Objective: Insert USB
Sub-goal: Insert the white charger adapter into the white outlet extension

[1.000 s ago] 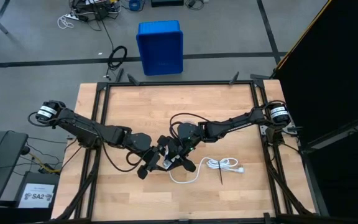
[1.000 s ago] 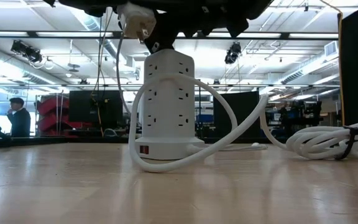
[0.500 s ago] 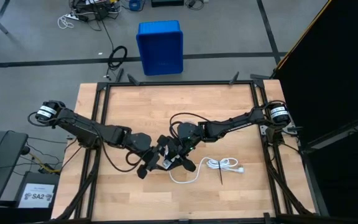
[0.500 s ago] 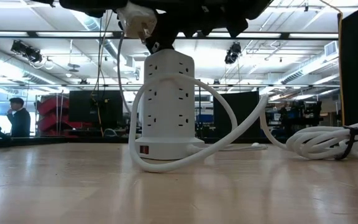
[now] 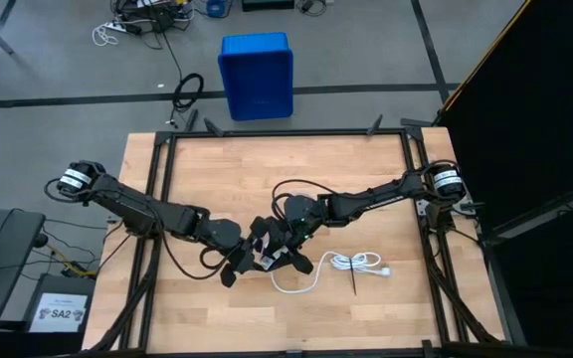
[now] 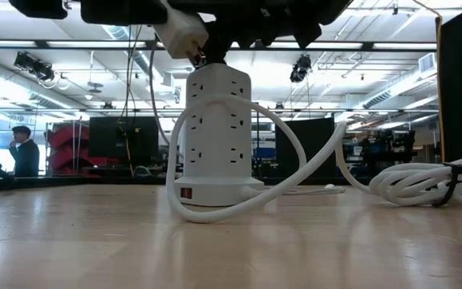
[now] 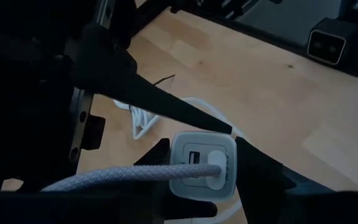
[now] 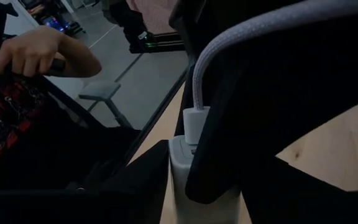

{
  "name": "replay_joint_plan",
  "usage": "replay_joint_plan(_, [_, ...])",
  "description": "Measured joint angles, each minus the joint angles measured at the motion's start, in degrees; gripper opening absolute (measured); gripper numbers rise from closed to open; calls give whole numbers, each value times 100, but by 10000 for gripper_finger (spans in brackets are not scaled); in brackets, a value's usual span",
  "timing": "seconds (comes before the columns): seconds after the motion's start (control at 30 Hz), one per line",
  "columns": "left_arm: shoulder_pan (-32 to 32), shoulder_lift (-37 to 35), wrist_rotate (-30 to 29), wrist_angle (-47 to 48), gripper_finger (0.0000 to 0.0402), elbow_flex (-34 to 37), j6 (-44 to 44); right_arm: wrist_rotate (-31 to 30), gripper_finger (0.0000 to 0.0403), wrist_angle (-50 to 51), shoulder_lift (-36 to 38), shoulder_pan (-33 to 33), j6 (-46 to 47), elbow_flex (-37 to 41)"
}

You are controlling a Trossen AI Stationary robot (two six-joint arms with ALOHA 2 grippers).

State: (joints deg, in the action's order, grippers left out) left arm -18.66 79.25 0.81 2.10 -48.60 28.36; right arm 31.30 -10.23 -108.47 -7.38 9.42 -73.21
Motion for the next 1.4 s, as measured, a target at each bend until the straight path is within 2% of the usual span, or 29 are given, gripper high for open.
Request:
replay_joint_plan(0.27, [-376,-227,-711,78,129,20,120,-18,147,63,2,2,152,-7])
replay_joint_plan(0.43, [-639,-339,-1086,276,128,28,122,294,146,103,118,20,222,13])
replay_joint_plan(0.6, [-773,-336,-1713,456,128,39,-49,390,153,281,182,105,48,20])
replay_joint_plan(0.87, [-812,-433,-2159,767,127,50,-333,20,155,604,186,186,-467,15])
replay_joint_plan(1.03, [-811,-666,-2632,1100,127,52,-563,-304,153,655,186,144,-655,15])
replay_joint_plan(1.23, [-762,-1191,-2822,689,127,520,-682,-778,151,725,183,85,-923,17])
replay_joint_plan(1.4, [-751,-1884,-2869,-430,127,1414,-863,-928,148,766,205,2,-1140,17])
